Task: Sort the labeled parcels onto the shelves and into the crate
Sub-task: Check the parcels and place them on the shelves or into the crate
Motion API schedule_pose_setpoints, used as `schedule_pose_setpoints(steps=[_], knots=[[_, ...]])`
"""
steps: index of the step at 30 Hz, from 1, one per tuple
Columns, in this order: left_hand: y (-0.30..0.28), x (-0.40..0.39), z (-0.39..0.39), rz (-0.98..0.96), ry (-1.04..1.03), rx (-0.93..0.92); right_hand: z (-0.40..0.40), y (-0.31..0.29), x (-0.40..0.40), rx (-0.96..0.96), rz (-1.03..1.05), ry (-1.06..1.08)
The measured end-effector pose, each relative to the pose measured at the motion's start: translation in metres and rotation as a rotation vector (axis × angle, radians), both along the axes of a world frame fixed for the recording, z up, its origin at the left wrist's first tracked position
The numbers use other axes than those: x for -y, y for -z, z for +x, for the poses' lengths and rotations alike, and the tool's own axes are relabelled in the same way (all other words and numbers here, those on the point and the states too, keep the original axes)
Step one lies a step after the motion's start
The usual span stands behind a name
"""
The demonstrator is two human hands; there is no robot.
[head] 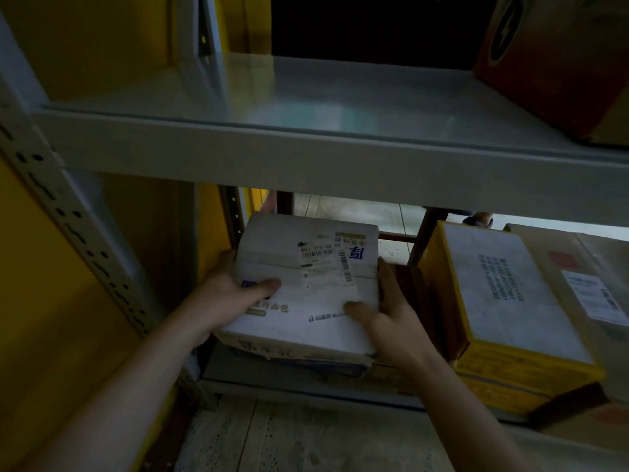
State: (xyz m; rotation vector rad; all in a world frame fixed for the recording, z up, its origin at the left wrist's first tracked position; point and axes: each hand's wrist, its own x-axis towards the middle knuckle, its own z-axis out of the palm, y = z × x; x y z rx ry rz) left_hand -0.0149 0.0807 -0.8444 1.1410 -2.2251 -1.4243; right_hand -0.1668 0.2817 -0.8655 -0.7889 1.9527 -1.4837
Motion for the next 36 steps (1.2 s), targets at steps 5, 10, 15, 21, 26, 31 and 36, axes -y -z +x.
schedule_pose_setpoints(steps=[5,10,15,21,26,31,36], knots=[[-0.004,-0.017,0.019,-0.055,0.045,0.005,-0.001,-0.004,-0.021,-0.094,-0.02,-0.043],[-0.004,-0.028,0.035,-0.074,0.147,-0.065,0.011,-0.006,-0.04,-0.162,-0.068,-0.076],[-0.003,-0.042,0.046,-0.091,0.165,-0.008,0.018,-0.008,-0.052,-0.185,-0.083,-0.084],[-0.01,-0.045,0.051,-0.112,0.179,-0.003,0.02,-0.01,-0.055,-0.192,-0.056,-0.079],[-0.01,-0.045,0.053,-0.141,0.183,0.011,0.022,-0.011,-0.055,-0.186,-0.045,-0.083],[-0.008,-0.037,0.058,-0.173,0.175,0.001,0.023,-0.01,-0.047,-0.204,-0.048,-0.101],[-0.004,-0.016,0.061,-0.229,0.155,0.018,0.024,-0.011,-0.027,-0.27,0.013,-0.162]])
